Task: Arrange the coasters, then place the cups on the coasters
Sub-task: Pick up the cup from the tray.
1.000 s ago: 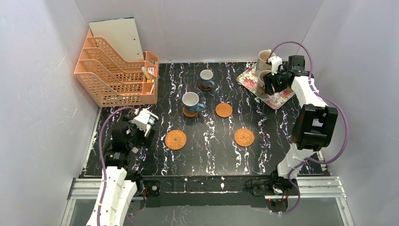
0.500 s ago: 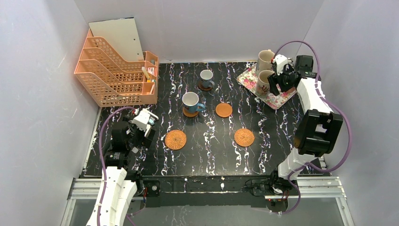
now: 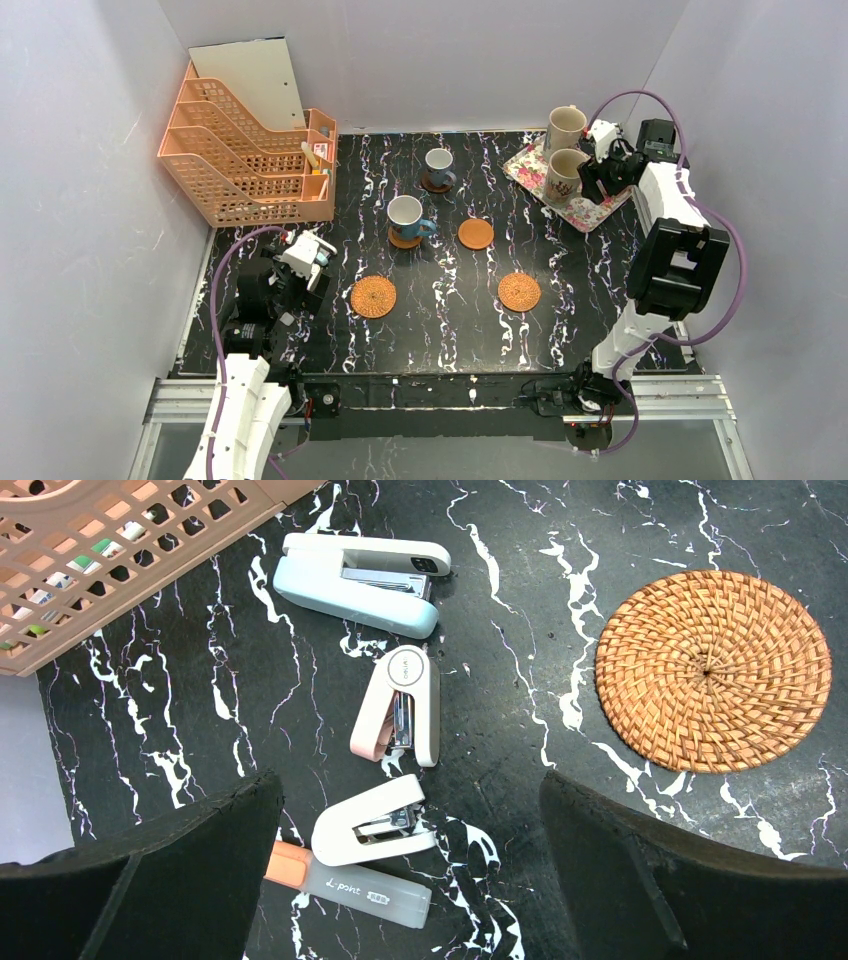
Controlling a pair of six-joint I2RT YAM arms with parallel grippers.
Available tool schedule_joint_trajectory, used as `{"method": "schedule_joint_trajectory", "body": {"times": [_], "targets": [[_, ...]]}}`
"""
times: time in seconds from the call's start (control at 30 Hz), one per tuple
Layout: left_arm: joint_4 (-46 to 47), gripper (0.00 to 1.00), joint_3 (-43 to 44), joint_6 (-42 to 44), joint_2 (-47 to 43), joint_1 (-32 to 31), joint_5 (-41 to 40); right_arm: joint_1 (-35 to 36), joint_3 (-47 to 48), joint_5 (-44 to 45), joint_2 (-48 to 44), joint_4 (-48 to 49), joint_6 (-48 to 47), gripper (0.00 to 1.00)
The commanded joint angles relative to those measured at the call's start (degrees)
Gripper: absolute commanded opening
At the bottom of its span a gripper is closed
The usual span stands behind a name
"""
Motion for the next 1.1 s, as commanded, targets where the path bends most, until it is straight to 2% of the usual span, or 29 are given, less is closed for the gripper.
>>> {"method": "schedule_joint_trajectory", "body": {"times": [0.0,0.3,0.6,0.97,1.07], "targets": [[0.1,0.98,0.0,0.1,-0.4,0.2,0.0,-0.3,3.1,-5.4,1.2,0.8,-3.6,0.75],[0.1,0.98,0.0,0.1,-0.2,0.2,0.0,-0.6,6.5,-8.0,5.3,-0.1,-4.1,0.69],[0.0,0.98,0.0,0.1,-0.2,0.2,0.0,-0.7,6.1,-9.8,6.0,0.1,-4.3,0.57],[0.1,0.98,0.1,0.1,-0.1,0.2,-0.1,-0.7,6.7,-9.7,8.1,0.0,-4.2,0.51],[0.1,0.98,0.1,0.1,0.0,0.2,0.0,-0.7,6.8,-10.0,8.3,-0.1,-4.2,0.47]]}}
